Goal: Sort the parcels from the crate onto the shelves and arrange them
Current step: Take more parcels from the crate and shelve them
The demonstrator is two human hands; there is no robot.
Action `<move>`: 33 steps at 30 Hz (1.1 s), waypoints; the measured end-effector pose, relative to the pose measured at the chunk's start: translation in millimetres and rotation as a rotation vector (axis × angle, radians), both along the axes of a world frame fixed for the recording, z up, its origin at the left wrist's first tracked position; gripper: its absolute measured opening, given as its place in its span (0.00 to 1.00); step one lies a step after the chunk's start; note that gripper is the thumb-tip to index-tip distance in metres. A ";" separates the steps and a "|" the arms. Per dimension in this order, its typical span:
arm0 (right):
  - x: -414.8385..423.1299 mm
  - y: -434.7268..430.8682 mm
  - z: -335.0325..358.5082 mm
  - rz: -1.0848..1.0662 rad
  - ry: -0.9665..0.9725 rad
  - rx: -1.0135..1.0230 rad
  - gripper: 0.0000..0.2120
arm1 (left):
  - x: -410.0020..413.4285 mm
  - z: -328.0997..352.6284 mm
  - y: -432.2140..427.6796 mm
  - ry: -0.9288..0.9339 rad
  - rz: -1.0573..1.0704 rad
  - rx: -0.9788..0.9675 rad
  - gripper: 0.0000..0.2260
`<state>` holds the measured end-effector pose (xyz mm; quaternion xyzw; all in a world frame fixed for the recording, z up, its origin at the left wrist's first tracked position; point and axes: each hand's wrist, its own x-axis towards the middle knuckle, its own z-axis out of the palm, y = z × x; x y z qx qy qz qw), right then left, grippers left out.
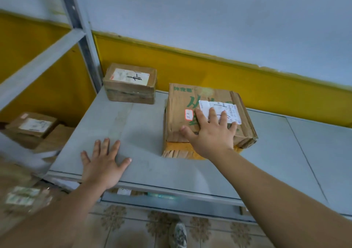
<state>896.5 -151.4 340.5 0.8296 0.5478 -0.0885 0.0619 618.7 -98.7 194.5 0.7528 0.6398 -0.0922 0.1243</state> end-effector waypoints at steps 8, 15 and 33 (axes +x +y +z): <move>2.8 72.7 -1.2 -0.065 0.013 0.052 0.41 | 0.9 1.5 -1.0 0.018 0.002 -0.021 0.35; 12.2 121.0 -6.1 -0.091 -0.001 0.099 0.41 | 0.8 1.1 1.8 0.033 -0.009 -0.023 0.36; 20.7 122.9 -7.0 -0.065 0.011 0.104 0.41 | -1.1 1.0 0.2 0.032 -0.015 -0.037 0.49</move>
